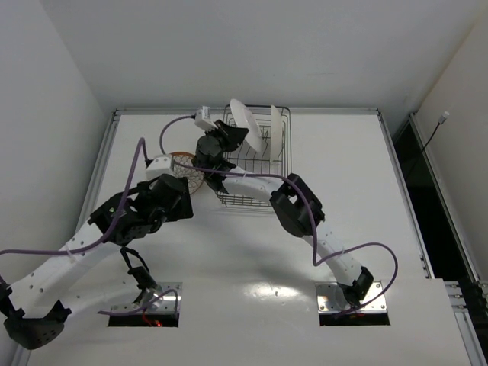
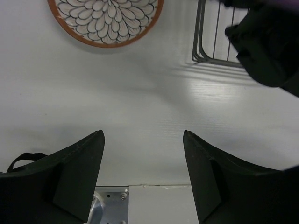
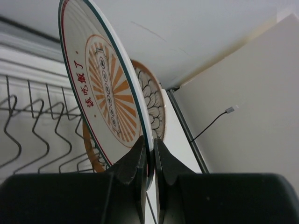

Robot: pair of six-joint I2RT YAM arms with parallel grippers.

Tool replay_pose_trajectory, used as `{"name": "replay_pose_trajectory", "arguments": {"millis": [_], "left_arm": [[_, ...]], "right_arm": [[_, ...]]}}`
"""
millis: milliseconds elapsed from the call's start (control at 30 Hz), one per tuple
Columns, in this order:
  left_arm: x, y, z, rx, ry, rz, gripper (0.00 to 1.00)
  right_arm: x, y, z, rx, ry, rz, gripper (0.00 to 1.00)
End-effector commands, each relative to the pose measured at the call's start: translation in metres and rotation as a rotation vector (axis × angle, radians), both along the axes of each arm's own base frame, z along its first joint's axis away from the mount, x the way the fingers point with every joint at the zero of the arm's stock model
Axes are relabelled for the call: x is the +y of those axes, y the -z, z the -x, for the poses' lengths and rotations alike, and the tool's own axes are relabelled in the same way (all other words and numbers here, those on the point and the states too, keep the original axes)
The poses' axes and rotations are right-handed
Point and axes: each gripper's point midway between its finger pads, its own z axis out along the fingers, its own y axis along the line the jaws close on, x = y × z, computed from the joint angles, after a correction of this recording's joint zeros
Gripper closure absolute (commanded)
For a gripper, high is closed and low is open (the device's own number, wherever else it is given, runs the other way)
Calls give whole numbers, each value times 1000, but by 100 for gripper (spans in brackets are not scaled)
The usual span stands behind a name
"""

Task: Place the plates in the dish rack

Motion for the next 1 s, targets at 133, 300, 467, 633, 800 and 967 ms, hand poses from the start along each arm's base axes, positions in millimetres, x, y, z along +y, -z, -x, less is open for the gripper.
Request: {"name": "replay_pose_trajectory", "arguments": {"millis": [133, 300, 467, 633, 800, 967], "left_arm": [[28, -27, 7, -61, -73, -29, 35], [29, -29, 8, -61, -73, -29, 35], [28, -24, 8, -49, -72, -43, 35], [29, -24, 8, -49, -66, -50, 35], [30, -23, 9, -43, -66, -57, 35], [29, -20, 10, -31, -60, -59, 35]], "right_arm": [[-59, -8, 54, 8, 300, -199, 100], [-72, 5, 52, 24, 319, -190, 100], [-72, 14, 47, 30, 319, -207, 100], [-63, 11, 33, 14, 321, -240, 100], [-56, 7, 21, -3, 323, -274, 100], [-53, 3, 18, -7, 319, -285, 100]]}}
